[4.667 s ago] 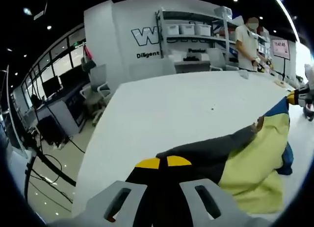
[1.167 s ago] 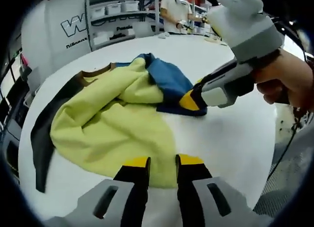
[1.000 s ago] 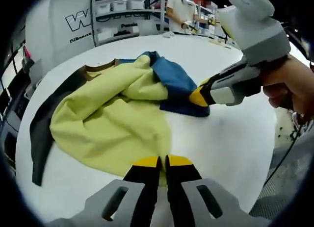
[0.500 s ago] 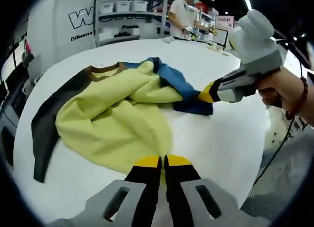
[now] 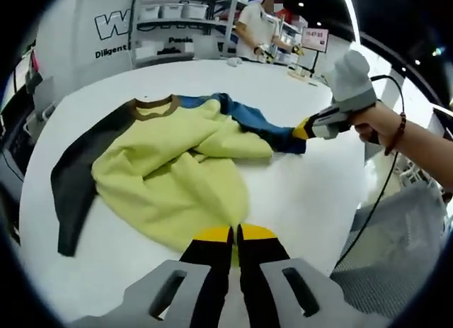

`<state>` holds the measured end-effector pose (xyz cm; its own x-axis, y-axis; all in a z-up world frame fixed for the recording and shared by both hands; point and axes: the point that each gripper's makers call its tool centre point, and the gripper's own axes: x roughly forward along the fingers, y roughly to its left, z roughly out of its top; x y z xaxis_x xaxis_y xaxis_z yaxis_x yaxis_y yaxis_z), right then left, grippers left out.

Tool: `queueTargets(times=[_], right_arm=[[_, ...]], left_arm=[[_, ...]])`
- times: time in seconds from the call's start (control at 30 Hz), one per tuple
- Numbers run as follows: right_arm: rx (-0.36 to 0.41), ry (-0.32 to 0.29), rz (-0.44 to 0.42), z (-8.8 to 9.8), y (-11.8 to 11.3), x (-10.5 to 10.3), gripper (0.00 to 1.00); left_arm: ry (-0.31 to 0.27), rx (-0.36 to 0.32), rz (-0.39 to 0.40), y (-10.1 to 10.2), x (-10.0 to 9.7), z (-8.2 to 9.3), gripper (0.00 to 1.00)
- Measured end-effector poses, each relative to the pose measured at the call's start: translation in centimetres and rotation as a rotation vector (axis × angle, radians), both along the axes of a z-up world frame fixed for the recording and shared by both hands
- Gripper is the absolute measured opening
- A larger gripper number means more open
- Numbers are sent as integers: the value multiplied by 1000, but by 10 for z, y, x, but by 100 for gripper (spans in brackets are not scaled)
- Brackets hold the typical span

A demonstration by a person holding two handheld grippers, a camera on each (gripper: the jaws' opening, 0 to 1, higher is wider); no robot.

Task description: Fold the garment on the visible template until the final outline fits inside the template.

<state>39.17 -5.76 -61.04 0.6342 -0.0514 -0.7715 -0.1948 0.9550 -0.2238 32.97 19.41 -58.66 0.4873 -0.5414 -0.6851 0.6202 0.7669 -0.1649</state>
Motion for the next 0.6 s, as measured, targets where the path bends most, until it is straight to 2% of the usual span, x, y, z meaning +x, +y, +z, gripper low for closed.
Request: queueTargets(times=[0.17, 0.33, 0.6], right_arm=[[-45, -4, -20, 5, -27, 1, 0], [-65, -6, -55, 7, -51, 4, 0], [-95, -9, -61, 11, -75, 12, 0]], left_arm=[[-29, 22, -29, 11, -4, 14, 3], [-35, 51, -56, 15, -10, 17, 3], [-33, 63, -72, 18, -16, 18, 3]])
